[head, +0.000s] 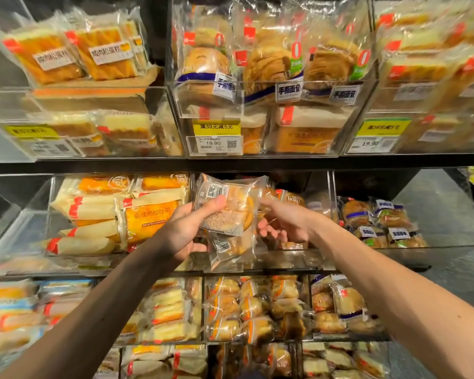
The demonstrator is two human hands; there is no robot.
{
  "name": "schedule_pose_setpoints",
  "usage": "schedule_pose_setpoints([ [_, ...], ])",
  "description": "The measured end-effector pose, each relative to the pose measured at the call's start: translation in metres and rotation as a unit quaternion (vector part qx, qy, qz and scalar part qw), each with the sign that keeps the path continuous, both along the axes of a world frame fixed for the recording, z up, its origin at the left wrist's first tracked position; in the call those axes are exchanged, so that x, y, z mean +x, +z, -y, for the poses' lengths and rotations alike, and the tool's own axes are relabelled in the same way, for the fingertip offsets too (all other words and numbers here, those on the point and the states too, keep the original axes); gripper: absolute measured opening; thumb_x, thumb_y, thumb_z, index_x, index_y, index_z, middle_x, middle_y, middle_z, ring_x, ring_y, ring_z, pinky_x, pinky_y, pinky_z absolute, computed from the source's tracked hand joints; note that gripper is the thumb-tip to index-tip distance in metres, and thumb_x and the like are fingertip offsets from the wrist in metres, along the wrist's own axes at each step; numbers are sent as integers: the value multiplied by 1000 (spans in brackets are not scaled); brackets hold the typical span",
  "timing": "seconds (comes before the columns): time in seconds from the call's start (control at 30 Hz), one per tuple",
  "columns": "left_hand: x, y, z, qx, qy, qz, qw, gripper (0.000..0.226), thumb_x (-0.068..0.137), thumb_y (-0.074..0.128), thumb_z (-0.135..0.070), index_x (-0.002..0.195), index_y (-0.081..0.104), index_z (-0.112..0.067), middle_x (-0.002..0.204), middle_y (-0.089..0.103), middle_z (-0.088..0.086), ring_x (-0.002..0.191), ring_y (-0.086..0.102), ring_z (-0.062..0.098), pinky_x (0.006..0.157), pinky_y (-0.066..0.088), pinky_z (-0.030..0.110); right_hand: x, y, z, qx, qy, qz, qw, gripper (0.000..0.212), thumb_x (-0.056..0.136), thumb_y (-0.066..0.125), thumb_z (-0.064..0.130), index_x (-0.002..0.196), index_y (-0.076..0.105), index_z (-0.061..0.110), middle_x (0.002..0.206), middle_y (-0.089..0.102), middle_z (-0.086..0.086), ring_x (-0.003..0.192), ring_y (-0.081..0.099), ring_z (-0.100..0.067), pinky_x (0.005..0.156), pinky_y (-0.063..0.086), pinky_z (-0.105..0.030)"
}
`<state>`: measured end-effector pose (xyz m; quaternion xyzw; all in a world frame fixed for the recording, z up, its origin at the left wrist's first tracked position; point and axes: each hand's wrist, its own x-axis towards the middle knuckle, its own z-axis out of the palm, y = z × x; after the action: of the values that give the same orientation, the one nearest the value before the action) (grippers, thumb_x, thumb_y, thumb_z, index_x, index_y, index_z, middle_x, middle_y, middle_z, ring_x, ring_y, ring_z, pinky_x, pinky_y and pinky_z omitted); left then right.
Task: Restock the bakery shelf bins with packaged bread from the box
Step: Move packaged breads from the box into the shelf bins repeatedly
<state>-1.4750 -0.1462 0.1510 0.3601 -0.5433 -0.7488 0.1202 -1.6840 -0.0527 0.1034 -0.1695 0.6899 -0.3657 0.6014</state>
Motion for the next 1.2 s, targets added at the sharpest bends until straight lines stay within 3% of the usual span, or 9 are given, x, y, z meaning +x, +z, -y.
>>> schedule_pose_setpoints([
  [0.13, -11, 0, -5, 15, -23, -51, 998, 78, 60, 85, -52, 123, 61, -12, 109, 74, 10, 107, 69, 26, 103, 46, 54, 6, 20, -28, 25, 110, -10, 994, 78, 83, 30, 84, 92, 50, 9, 78, 71, -18, 51, 59, -17, 37, 44, -19],
  [0.23, -18, -3, -12, -29, -63, -81, 994, 56, 72, 76, -38, 119, 61, -11, 109, 74, 8, 110, 68, 25, 99, 51, 42, 5, 23, -41, 7, 89, 11, 996, 92, 84, 29, 86, 128, 47, 7, 98, 73, -25, 68, 70, -27, 48, 56, -25],
  [0.4, -15, -10, -11, -78, -192, -91, 974, 103, 46, 96, -48, 128, 52, -4, 115, 71, 11, 110, 67, 25, 87, 55, 33, -2, 18, -53, -57, -28, 175, 982, 110, 69, 44, 94, 140, 45, 10, 135, 59, -25, 119, 62, -41, 75, 63, -44],
  [0.53, -2, -24, 1, -60, -286, -51, 955, 133, 44, 99, -47, 147, 29, -1, 140, 53, 22, 130, 52, 38, 108, 40, 59, -4, 22, -67, -80, -81, 204, 972, 60, 85, 60, 58, 117, 58, 7, 93, 73, -19, 78, 74, -29, 69, 64, -38],
  [0.63, 3, -24, -2, -20, -206, -80, 975, 131, 39, 100, -46, 144, 35, -1, 130, 60, 17, 123, 57, 34, 103, 45, 54, -8, 18, -80, -143, -134, 190, 962, 42, 80, 67, 15, 121, 61, 6, 107, 72, -23, 91, 73, -33, 80, 60, -43],
  [0.77, 1, -24, 5, 12, 17, -71, 997, 94, 55, 94, -44, 131, 52, -7, 113, 72, 11, 116, 63, 29, 107, 43, 51, -13, 13, -89, -177, -169, 171, 954, 63, 74, 63, -4, 133, 57, 16, 128, 60, -24, 98, 71, -36, 73, 63, -43],
  [0.9, 6, -21, 14, 33, 87, -56, 994, 48, 75, 65, -29, 118, 60, -10, 110, 74, 10, 112, 65, 29, 92, 50, 42, -15, 2, -87, -181, -223, 152, 946, 69, 73, 63, -6, 140, 48, -1, 126, 64, -26, 98, 71, -33, 75, 63, -40],
  [1.03, 9, -20, 13, 15, 81, -47, 996, 54, 73, 65, -27, 123, 57, -7, 115, 71, 14, 113, 65, 30, 96, 50, 44, -16, -6, -81, -169, -242, 90, 951, 45, 84, 66, 2, 129, 59, 2, 113, 71, -15, 104, 66, -28, 87, 51, -38],
  [1.2, 8, -20, 13, -29, 56, -9, 998, 60, 68, 73, -31, 123, 60, -9, 110, 74, 9, 109, 68, 27, 104, 45, 50, -14, -12, -73, -165, -251, 58, 952, 52, 83, 70, 5, 133, 58, 12, 121, 70, -12, 111, 64, -27, 92, 47, -40],
])
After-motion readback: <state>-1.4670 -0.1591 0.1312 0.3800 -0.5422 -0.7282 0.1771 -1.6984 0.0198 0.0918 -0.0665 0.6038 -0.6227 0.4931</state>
